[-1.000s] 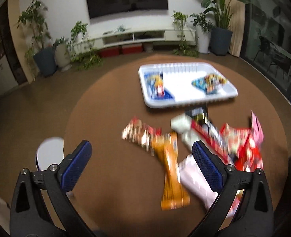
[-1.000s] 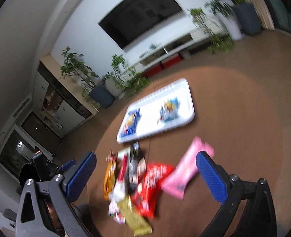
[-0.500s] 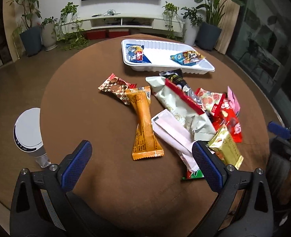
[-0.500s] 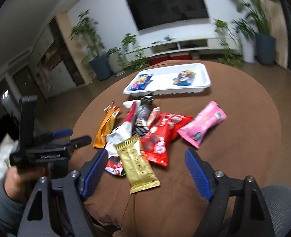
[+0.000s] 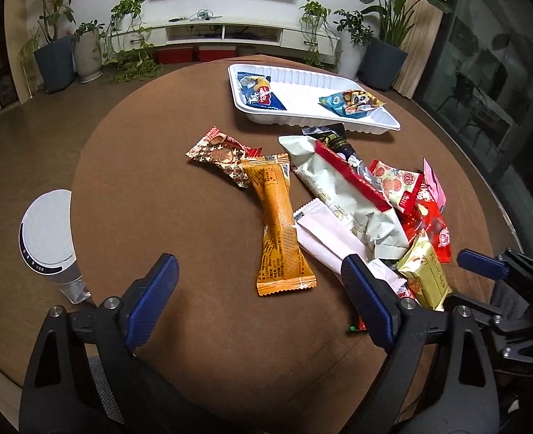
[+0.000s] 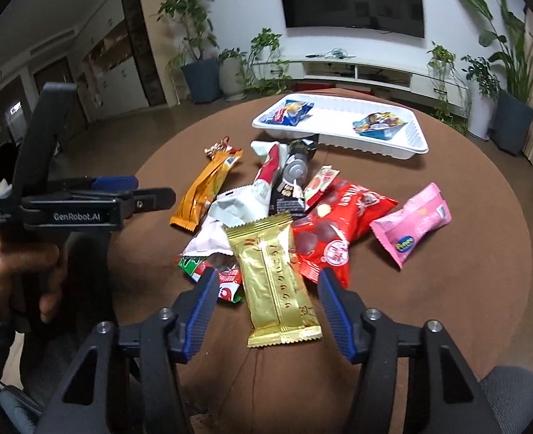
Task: Organize snacks
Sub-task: 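Grasp the orange wafer bar with the left gripper while the right grasps the gold packet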
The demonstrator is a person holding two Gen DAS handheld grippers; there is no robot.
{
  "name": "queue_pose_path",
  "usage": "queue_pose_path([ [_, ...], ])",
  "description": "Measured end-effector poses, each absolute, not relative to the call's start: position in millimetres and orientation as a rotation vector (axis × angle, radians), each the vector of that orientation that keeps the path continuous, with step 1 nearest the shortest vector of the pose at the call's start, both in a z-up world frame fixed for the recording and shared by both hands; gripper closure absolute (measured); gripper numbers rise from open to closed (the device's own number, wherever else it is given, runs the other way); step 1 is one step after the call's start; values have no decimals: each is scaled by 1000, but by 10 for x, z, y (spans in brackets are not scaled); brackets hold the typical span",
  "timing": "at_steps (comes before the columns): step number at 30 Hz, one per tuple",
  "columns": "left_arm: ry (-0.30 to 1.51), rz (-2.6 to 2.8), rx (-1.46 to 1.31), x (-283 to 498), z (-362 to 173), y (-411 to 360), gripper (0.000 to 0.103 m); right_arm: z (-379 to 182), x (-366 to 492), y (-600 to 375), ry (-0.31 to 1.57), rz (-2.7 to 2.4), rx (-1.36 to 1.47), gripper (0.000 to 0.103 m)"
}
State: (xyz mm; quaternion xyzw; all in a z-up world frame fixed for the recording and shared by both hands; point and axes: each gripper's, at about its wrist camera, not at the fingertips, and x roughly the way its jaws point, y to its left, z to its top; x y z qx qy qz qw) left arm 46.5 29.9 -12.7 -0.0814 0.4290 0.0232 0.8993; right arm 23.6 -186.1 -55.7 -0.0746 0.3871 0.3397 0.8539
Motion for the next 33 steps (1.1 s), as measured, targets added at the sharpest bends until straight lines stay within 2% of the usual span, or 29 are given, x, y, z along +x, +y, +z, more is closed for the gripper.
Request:
queue_pose_path([
  [7, 880, 36, -174, 528, -144, 337, 12, -656, 329, -1752, 846, 713, -185, 47],
  [12, 902, 16, -138, 654, -162, 289, 12, -707, 367, -1698, 861, 718, -194, 53],
  [19, 987, -24, -88, 943, -296, 194, 38, -770, 395, -1707, 882, 702, -212, 57],
  [28, 1059, -12, -80, 1246, -489, 266, 39, -839, 400, -1718, 926, 694, -234, 58],
  [33, 1072, 0, -76, 1386, -524, 317, 41, -818, 395, -1750, 934, 691, -222, 69],
])
